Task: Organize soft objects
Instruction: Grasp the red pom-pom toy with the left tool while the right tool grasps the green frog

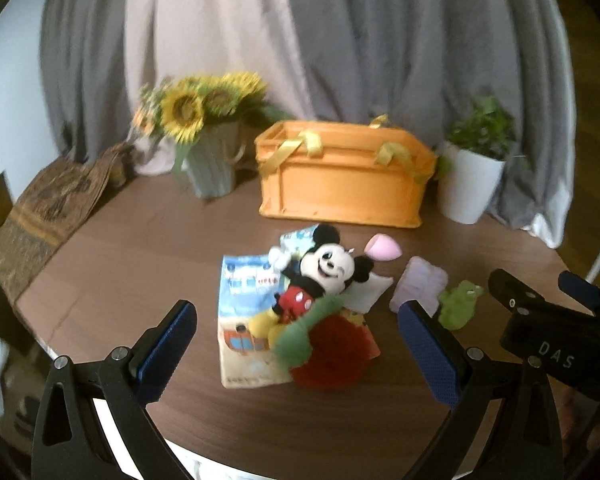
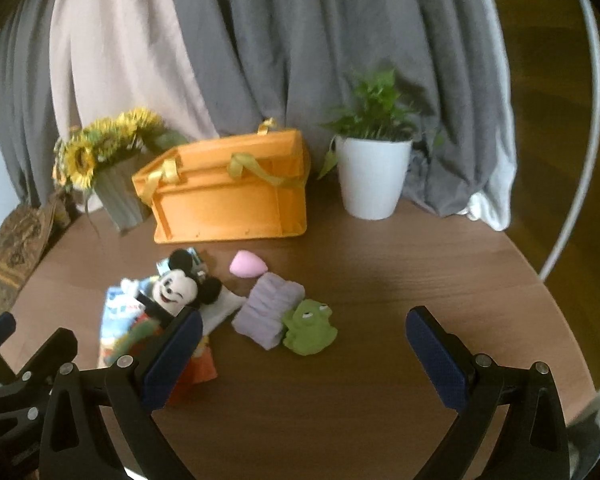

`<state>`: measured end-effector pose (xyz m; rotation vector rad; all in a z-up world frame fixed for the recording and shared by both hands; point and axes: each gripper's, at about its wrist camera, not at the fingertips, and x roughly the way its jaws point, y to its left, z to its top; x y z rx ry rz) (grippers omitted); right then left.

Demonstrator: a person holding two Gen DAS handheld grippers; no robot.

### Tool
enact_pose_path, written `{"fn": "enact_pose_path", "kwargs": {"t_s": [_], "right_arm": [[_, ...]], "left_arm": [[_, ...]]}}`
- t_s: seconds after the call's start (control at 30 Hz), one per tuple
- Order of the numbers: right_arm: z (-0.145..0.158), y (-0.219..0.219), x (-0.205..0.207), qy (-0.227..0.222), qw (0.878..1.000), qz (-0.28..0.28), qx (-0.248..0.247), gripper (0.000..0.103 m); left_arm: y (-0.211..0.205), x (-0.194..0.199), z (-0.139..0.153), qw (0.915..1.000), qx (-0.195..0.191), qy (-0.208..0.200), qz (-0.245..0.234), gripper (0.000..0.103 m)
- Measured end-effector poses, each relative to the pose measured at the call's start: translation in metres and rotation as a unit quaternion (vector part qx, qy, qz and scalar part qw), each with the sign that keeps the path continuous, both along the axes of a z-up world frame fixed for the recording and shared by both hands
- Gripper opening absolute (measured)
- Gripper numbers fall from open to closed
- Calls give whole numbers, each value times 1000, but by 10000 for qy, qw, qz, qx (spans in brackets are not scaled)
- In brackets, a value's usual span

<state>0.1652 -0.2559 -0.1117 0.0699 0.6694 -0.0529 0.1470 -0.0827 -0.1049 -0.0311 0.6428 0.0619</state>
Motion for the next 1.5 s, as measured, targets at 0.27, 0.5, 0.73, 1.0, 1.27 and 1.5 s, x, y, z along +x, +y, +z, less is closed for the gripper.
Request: {"fn": "enact_pose_path", "kwargs": {"t_s": [0.27, 0.5, 0.73, 1.0, 1.27, 1.5], "right_arm": [[-46, -26, 41, 449, 9966, 685, 77, 99], [-74, -34, 68, 835, 9893, 1168, 253, 88], [-90, -30, 87, 1006, 9831, 1507, 275, 73], [-99, -31, 91, 1137, 9790, 1658, 324, 54], [-93, -27, 82, 1035, 9772, 1849, 138, 42], [-83, -31, 73, 864, 9793, 1825, 137, 42]], "left_arm": [[-26, 25, -45, 9955, -177, 456, 813, 97], [-33, 45, -77, 9884, -183, 781, 1290, 89], [-35, 59, -92, 9840, -303, 985, 1451, 76], [-37, 58, -99, 9845, -125, 992, 1443, 50], [-40, 48, -92, 9885, 81, 813, 1270, 40], [-43, 39, -78, 9913, 231, 547, 1174, 38]]}}
